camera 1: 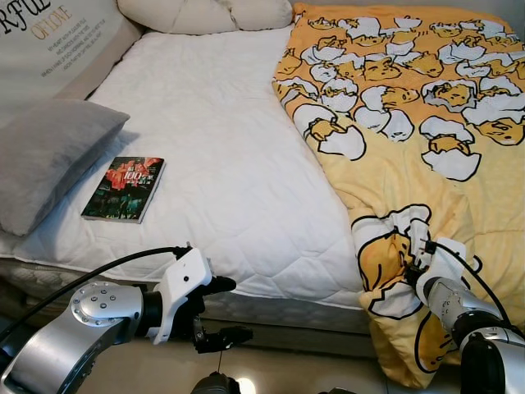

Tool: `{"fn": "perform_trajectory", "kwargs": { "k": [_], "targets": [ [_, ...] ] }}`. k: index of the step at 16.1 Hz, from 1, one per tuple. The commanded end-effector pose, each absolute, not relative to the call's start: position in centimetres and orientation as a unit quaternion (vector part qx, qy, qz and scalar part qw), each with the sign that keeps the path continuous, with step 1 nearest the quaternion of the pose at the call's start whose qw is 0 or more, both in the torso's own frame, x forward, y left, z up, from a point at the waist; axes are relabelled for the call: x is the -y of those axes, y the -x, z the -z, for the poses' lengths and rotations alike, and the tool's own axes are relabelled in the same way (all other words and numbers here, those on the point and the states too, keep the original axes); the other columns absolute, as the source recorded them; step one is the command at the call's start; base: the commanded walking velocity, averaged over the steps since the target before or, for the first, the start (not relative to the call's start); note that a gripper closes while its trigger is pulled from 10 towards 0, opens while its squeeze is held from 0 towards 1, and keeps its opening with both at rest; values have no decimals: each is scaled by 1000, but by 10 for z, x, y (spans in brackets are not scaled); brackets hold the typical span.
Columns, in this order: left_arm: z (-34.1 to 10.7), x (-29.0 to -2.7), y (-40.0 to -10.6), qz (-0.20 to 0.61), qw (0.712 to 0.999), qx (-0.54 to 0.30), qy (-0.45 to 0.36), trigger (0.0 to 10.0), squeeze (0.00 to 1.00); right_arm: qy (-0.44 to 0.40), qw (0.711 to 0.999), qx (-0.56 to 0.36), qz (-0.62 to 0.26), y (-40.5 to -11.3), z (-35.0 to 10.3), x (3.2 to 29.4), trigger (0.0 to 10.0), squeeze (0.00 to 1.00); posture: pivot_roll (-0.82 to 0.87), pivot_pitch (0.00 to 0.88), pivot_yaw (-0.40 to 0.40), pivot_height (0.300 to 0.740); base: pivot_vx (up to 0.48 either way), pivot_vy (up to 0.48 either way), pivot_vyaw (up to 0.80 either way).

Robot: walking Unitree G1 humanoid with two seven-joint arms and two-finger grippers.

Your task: Clean up the room

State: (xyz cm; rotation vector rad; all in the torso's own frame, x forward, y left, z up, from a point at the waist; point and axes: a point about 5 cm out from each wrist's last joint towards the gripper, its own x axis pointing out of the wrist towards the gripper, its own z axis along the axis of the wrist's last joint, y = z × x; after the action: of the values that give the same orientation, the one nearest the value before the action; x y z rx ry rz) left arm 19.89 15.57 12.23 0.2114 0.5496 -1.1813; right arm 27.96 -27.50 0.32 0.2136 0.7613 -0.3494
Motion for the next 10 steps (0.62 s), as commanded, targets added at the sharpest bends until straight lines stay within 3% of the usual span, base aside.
{"fn": "perform_trajectory", "kwargs": {
  "k": [1, 7, 10],
  "targets": [
    [-124, -156, -201, 546, 793, -251, -103, 10000, 898, -110, 908, -369, 166, -279, -2, 272, 0, 0, 141, 56, 65, 740, 0, 0, 0],
    [-121, -148, -212, 544, 799, -234, -101, 10000, 902, -115, 914, -357, 155, -278, -4, 278, 0, 0, 98, 7, 49, 740, 0, 0, 0],
    [-119, -145, -215, 543, 803, -226, -99, 10000, 898, -108, 932, -336, 87, -282, -8, 273, 0, 0, 75, 0, 39, 740, 0, 0, 0]
  ]
}}
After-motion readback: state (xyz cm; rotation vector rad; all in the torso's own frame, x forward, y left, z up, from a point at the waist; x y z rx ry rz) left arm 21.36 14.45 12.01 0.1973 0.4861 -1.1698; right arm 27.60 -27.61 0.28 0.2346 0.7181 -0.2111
